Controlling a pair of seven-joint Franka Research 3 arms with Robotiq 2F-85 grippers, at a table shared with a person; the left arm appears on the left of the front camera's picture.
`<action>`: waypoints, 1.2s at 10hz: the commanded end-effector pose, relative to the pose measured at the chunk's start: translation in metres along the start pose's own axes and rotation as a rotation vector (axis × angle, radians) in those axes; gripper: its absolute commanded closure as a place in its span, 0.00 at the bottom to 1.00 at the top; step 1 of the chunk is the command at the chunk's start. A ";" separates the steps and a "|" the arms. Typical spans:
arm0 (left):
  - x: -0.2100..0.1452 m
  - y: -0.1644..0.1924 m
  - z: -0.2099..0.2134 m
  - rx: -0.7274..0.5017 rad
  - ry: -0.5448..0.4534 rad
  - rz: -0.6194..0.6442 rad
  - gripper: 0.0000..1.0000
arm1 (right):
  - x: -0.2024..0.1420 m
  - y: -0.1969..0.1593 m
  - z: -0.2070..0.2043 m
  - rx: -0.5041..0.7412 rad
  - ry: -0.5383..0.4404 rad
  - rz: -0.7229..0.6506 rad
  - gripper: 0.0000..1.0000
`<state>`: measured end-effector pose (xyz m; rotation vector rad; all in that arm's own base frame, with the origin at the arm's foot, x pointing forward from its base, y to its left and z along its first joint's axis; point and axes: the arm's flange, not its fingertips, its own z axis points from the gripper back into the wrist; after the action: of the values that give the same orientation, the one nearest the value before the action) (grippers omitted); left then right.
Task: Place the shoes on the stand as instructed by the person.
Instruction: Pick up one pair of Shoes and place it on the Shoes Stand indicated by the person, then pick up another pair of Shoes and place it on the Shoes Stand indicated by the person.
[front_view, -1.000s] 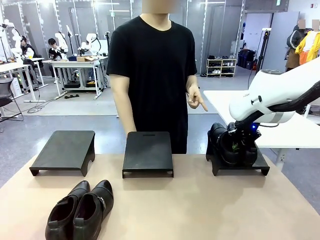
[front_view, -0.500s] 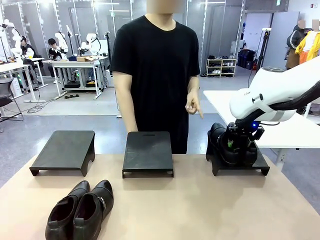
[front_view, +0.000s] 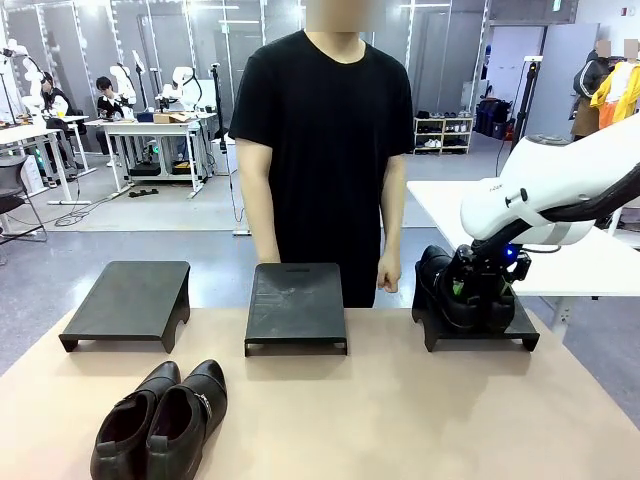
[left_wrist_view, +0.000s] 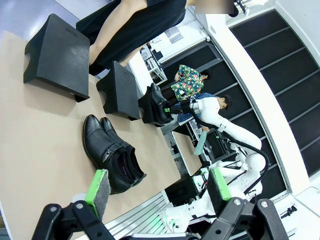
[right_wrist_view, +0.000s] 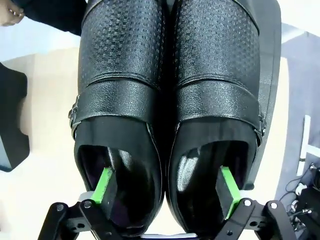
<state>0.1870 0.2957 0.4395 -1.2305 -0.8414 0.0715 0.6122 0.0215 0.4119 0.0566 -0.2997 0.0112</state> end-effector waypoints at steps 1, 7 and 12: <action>0.000 0.000 0.001 -0.010 -0.002 -0.017 0.00 | 0.001 0.000 0.001 0.000 -0.002 -0.001 0.00; 0.000 0.000 0.001 -0.010 -0.002 -0.017 0.00 | 0.001 0.000 0.001 0.000 -0.002 -0.001 0.00; 0.000 0.000 0.001 -0.010 -0.002 -0.017 0.00 | -0.022 -0.004 0.077 0.191 0.030 0.004 0.00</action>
<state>0.1871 0.2956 0.4394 -1.2306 -0.8411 0.0713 0.5976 0.0251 0.4463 0.1379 -0.2984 0.0173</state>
